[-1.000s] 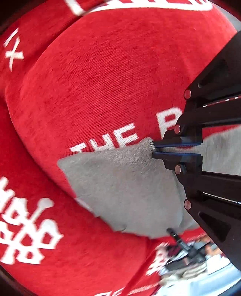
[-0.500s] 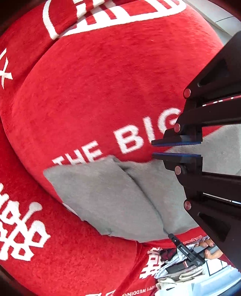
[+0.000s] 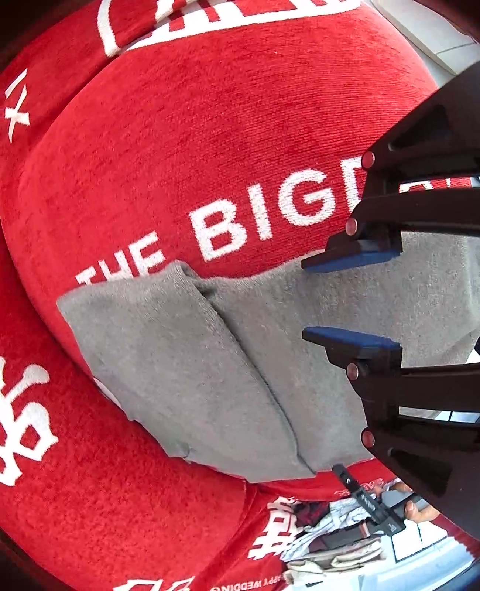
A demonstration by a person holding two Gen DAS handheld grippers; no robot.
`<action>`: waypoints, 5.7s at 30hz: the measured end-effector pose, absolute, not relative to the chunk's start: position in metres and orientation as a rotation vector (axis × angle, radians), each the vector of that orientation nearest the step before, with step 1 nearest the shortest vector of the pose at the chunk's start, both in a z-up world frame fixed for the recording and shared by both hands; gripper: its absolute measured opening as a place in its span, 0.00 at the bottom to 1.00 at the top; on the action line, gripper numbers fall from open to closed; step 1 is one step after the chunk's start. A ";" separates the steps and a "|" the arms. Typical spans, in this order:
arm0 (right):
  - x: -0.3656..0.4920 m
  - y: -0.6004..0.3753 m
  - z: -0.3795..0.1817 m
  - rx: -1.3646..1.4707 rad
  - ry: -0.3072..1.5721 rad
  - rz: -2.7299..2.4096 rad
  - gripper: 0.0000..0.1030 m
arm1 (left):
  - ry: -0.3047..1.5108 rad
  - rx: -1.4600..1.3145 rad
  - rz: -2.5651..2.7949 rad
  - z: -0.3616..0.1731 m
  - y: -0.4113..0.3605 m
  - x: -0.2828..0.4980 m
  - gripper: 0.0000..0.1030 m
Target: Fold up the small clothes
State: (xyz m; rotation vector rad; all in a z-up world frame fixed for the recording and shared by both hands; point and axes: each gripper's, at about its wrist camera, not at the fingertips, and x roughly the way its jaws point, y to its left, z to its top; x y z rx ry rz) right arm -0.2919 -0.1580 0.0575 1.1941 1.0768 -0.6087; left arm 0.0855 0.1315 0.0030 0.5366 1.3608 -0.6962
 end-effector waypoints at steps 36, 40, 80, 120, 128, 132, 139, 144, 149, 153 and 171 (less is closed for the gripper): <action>-0.373 -0.010 -0.028 1.230 1.487 -0.194 0.47 | 1.705 0.451 -0.572 -0.045 0.308 -0.034 0.99; -0.379 -0.003 -0.038 1.247 1.453 -0.222 0.47 | 1.705 0.419 -0.622 -0.053 0.322 -0.050 0.99; -0.397 0.032 -0.027 1.142 1.400 -0.333 0.38 | 1.537 0.479 -0.775 -0.029 0.331 -0.070 0.83; -0.431 0.012 0.006 1.547 0.955 -0.168 0.05 | 1.580 0.416 -1.029 0.025 0.320 -0.086 0.08; -0.398 -0.038 0.059 1.595 0.704 -0.097 0.05 | 1.479 0.233 -0.998 0.076 0.290 -0.030 0.08; -0.364 -0.067 0.083 1.564 0.630 -0.069 0.05 | 1.428 0.167 -0.995 0.094 0.260 0.006 0.09; -0.286 -0.159 0.121 1.430 0.573 -0.036 0.05 | 1.293 0.096 -0.978 0.123 0.180 0.080 0.08; -0.224 -0.231 0.136 1.327 0.573 -0.034 0.05 | 1.216 0.072 -0.949 0.123 0.118 0.128 0.08; -0.187 -0.285 0.098 1.353 0.616 -0.131 0.05 | 1.248 0.098 -0.853 0.075 0.056 0.173 0.08; -0.168 -0.309 0.051 1.393 0.673 -0.218 0.05 | 1.291 0.153 -0.789 0.031 0.023 0.189 0.08; -0.165 -0.329 0.027 1.308 0.855 -0.420 0.18 | 1.184 0.406 -0.655 0.040 0.014 0.191 0.95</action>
